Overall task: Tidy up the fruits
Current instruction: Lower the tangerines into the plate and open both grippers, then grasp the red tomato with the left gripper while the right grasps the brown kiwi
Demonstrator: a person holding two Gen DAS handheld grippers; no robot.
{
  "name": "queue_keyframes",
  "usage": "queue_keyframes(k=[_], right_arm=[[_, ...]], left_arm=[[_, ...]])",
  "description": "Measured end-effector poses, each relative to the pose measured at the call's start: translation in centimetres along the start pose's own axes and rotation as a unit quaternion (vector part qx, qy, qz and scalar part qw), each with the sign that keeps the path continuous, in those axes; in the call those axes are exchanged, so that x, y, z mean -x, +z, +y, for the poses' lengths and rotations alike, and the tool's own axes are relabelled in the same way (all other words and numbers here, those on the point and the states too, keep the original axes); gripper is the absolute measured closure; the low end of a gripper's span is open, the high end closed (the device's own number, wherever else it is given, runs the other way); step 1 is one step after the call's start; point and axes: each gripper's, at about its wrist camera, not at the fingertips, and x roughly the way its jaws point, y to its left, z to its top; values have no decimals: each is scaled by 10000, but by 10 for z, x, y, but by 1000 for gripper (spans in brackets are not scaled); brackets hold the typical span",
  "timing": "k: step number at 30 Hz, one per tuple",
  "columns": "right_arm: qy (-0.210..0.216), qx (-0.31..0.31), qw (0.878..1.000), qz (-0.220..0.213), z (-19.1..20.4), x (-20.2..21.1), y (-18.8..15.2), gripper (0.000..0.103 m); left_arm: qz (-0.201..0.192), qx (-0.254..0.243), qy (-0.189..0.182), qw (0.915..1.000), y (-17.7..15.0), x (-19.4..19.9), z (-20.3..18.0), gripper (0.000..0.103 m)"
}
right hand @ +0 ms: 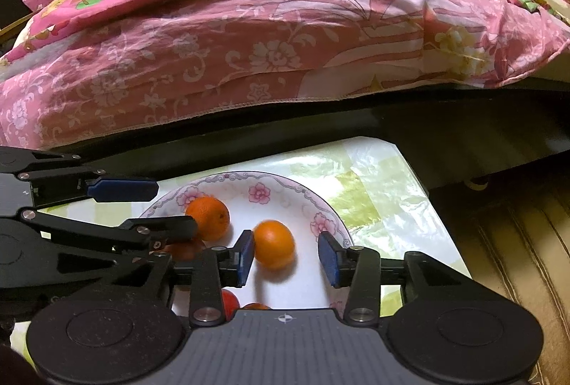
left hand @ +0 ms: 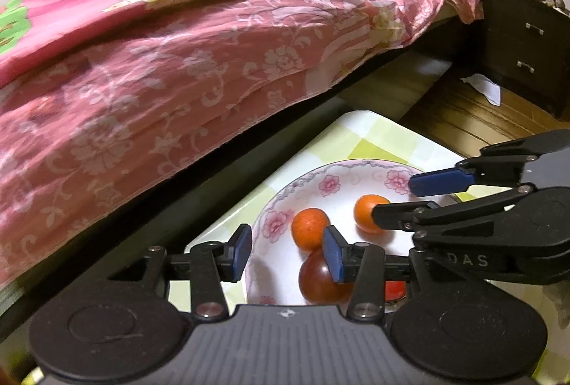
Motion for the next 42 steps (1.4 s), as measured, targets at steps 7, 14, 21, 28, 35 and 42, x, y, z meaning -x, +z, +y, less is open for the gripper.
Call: queue_keyframes(k=[7,14,21,28,35,42], right_arm=[[-65,90,9999,-98,8,13,0,64],[19,196,9997,-173,23,34,-3,64],[84,461,9988,-113,47,63,-13,64],[295,667,9972,165,73,82,-41,64],[434,590,9961,502,89,79,-60,64],[409,362,9974,475,83,77,-57,64]], left_arm=[[-79,222,41,9997,-7,22,8,52],[-120,327,4,9994,-21,49,4,52],[-156,382,-3,9991,-38,81,2,52],[-33,379,16,9993,-67,108,2,52],[279,230,-146,9992,-101,118,0,52],[588,-226,-302,9976,-123,98,-18,52]])
